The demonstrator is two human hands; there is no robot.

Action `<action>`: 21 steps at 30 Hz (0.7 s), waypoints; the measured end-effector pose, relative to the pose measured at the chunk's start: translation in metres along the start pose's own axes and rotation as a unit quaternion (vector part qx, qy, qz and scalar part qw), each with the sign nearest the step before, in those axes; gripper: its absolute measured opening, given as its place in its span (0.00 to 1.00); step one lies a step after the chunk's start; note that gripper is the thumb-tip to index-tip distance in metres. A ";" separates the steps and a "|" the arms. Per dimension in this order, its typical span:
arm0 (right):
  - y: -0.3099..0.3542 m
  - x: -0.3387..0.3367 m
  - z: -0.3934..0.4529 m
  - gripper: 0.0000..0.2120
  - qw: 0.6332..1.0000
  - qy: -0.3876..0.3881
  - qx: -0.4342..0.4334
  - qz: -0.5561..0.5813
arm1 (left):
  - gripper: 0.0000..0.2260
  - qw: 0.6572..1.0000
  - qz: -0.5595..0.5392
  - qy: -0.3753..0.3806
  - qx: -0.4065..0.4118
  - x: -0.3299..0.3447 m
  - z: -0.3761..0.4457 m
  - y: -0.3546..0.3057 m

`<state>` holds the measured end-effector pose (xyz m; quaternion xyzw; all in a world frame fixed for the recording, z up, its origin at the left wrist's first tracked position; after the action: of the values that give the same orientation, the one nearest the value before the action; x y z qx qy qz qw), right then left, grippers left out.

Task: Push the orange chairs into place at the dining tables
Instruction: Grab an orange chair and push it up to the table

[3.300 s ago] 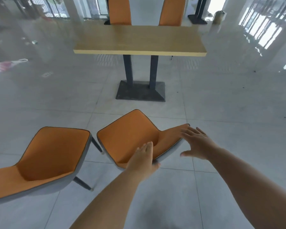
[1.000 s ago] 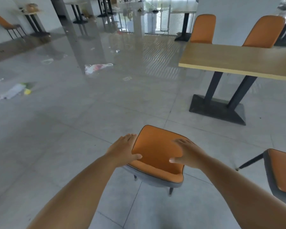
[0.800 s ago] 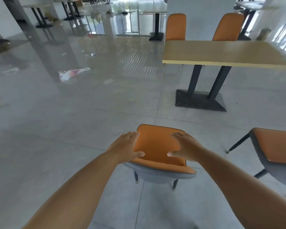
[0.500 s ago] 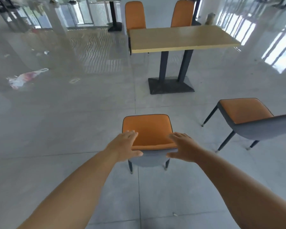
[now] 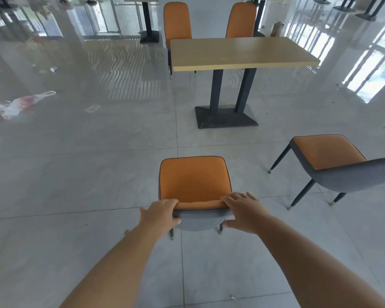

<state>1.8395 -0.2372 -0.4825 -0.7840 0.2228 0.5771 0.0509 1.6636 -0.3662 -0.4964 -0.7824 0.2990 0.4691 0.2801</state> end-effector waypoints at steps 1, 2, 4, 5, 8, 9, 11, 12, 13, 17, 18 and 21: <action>0.000 0.003 0.004 0.34 1.000 0.001 0.006 0.000 | 0.17 0.999 -0.034 -0.006 0.006 0.001 0.003 0.001; -0.002 0.006 0.007 0.32 1.000 -0.004 0.011 -0.001 | 0.17 0.998 -0.060 -0.010 0.019 0.002 0.006 0.000; -0.007 0.006 0.012 0.26 0.999 -0.030 0.016 -0.014 | 0.18 0.995 -0.083 -0.011 0.050 0.004 0.009 -0.004; -0.010 0.006 0.014 0.23 0.999 -0.044 0.016 -0.021 | 0.19 0.994 -0.084 -0.013 0.062 0.005 0.011 -0.006; -0.023 0.002 0.015 0.17 0.998 -0.054 0.018 -0.025 | 0.20 0.993 -0.086 -0.013 0.080 0.008 0.019 -0.016; -0.028 0.001 0.014 0.14 0.998 -0.053 0.019 -0.026 | 0.20 0.993 -0.085 -0.015 0.084 0.009 0.021 -0.023; -0.041 -0.004 0.012 0.12 0.998 -0.055 0.026 -0.030 | 0.20 0.992 -0.080 -0.019 0.096 0.010 0.026 -0.038; -0.047 -0.006 0.011 0.11 0.998 -0.055 0.031 -0.031 | 0.21 0.992 -0.078 -0.020 0.100 0.011 0.029 -0.045; -0.054 -0.007 0.009 0.10 0.997 -0.055 0.035 -0.031 | 0.21 0.992 -0.077 -0.018 0.102 0.011 0.033 -0.051; -0.078 -0.011 0.005 0.10 0.997 -0.064 0.047 -0.023 | 0.23 0.992 -0.065 0.003 0.105 0.011 0.053 -0.072; -0.085 -0.012 0.003 0.10 0.996 -0.067 0.050 -0.021 | 0.23 0.992 -0.063 0.006 0.107 0.009 0.058 -0.079; -0.114 -0.014 -0.005 0.11 0.996 -0.068 0.057 -0.012 | 0.23 0.992 -0.054 0.018 0.110 0.010 0.069 -0.108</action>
<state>1.8868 -0.1324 -0.4878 -0.7412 0.2420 0.6149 0.1178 1.7072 -0.2468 -0.5166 -0.7703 0.3112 0.4031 0.3838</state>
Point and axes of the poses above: each hand's wrist, its own z-axis towards the middle knuckle, its own x-axis out of the palm, y = z × x, the point moved 10 cm from there along z, towards the middle knuckle, and after that the axes turned 11 degrees about -x, right-handed, at the moved point
